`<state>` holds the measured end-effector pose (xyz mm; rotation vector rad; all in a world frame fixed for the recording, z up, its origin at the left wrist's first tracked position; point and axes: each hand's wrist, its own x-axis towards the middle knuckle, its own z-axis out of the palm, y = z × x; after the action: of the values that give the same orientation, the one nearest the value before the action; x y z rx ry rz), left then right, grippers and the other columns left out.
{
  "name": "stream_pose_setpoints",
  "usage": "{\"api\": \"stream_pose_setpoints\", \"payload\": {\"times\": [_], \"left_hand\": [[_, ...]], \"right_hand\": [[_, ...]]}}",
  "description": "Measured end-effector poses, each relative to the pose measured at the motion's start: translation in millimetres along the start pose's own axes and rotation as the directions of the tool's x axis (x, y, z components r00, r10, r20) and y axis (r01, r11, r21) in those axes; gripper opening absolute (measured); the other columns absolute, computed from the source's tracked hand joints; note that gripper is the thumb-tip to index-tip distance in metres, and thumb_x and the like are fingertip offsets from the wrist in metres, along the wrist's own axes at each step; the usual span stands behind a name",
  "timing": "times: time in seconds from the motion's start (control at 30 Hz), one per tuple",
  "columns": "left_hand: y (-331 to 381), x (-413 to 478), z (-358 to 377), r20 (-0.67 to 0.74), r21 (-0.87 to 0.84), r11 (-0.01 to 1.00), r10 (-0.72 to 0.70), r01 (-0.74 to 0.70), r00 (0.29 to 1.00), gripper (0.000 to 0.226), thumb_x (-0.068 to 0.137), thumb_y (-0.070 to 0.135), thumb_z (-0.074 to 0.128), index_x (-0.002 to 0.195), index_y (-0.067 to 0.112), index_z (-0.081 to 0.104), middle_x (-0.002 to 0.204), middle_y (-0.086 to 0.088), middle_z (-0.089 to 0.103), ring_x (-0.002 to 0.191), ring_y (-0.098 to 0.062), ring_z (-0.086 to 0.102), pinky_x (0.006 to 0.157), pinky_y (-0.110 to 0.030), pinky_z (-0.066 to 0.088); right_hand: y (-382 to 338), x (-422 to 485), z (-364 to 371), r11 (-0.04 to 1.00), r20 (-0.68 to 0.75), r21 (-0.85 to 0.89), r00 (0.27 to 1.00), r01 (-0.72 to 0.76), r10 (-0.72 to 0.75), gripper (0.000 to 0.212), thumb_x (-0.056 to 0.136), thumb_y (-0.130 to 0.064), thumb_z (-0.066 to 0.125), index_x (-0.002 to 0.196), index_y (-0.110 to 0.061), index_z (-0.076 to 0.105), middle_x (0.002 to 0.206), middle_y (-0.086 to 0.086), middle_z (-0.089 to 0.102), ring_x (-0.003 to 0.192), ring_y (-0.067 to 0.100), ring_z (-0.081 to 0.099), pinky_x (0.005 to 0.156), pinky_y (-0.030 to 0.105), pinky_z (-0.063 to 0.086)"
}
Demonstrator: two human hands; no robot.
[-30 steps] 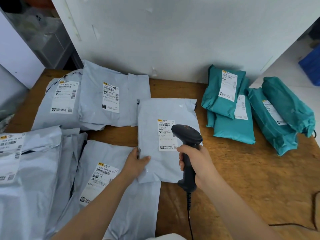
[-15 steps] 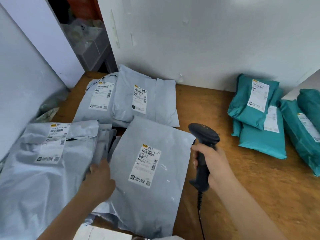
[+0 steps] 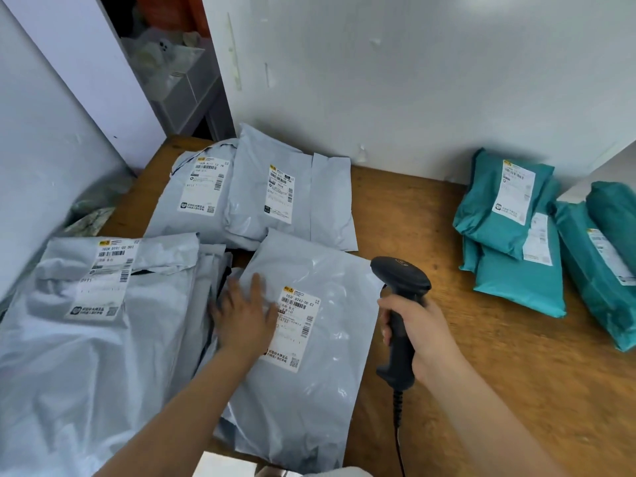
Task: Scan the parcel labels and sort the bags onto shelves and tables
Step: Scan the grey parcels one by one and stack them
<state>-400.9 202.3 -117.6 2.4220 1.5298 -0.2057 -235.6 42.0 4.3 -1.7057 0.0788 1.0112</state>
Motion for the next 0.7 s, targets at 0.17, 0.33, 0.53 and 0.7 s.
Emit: {"api": "stream_pose_setpoints", "payload": {"times": [0.17, 0.33, 0.53, 0.7], "left_hand": [[2.0, 2.6, -8.4, -0.032, 0.045, 0.998, 0.041, -0.039, 0.999, 0.053, 0.091, 0.023, 0.045, 0.142, 0.026, 0.032, 0.134, -0.019, 0.046, 0.112, -0.036, 0.055, 0.093, -0.044, 0.042], [0.7, -37.9, -8.8, -0.026, 0.318, 0.948, 0.011, -0.002, 1.0, 0.063, 0.061, 0.015, 0.072, 0.121, 0.005, 0.057, 0.103, -0.026, 0.058, 0.092, -0.04, 0.059, 0.082, -0.047, 0.049], [24.1, 17.0, -43.0, -0.156, 0.243, 0.964, 0.144, -0.104, 0.977, 0.081, 0.057, 0.01, 0.076, 0.133, 0.004, 0.047, 0.134, -0.04, 0.04, 0.121, -0.052, 0.045, 0.097, -0.06, 0.039], [41.1, 126.5, -98.7, -0.203, -0.042, 0.999, -0.035, 0.027, 0.979, 0.067, 0.086, 0.011, 0.053, 0.145, 0.003, 0.02, 0.143, -0.029, 0.029, 0.13, -0.042, 0.032, 0.107, -0.049, 0.03]], "right_hand": [[4.5, 0.5, 2.5, 1.0, 0.006, -0.009, 1.0, -0.015, 0.015, 0.01, 0.082, -0.007, 0.066, 0.079, -0.004, 0.057, 0.056, 0.008, 0.055, 0.041, 0.016, 0.048, 0.048, 0.026, 0.042], [1.8, 2.0, 4.4, 0.999, 0.031, 0.018, 0.998, -0.05, 0.05, 0.009, 0.082, -0.006, 0.067, 0.084, -0.005, 0.059, 0.06, 0.01, 0.056, 0.042, 0.017, 0.048, 0.049, 0.027, 0.043], [-9.2, 5.7, 6.1, 0.996, 0.04, 0.061, 0.997, -0.065, 0.063, 0.008, 0.082, -0.006, 0.067, 0.083, -0.006, 0.059, 0.061, 0.01, 0.056, 0.043, 0.017, 0.049, 0.048, 0.027, 0.043], [-18.1, 5.2, 0.1, 0.994, -0.008, 0.101, 0.999, -0.051, 0.052, 0.011, 0.082, -0.005, 0.067, 0.076, -0.006, 0.058, 0.056, 0.009, 0.055, 0.044, 0.018, 0.047, 0.049, 0.029, 0.041]]}}
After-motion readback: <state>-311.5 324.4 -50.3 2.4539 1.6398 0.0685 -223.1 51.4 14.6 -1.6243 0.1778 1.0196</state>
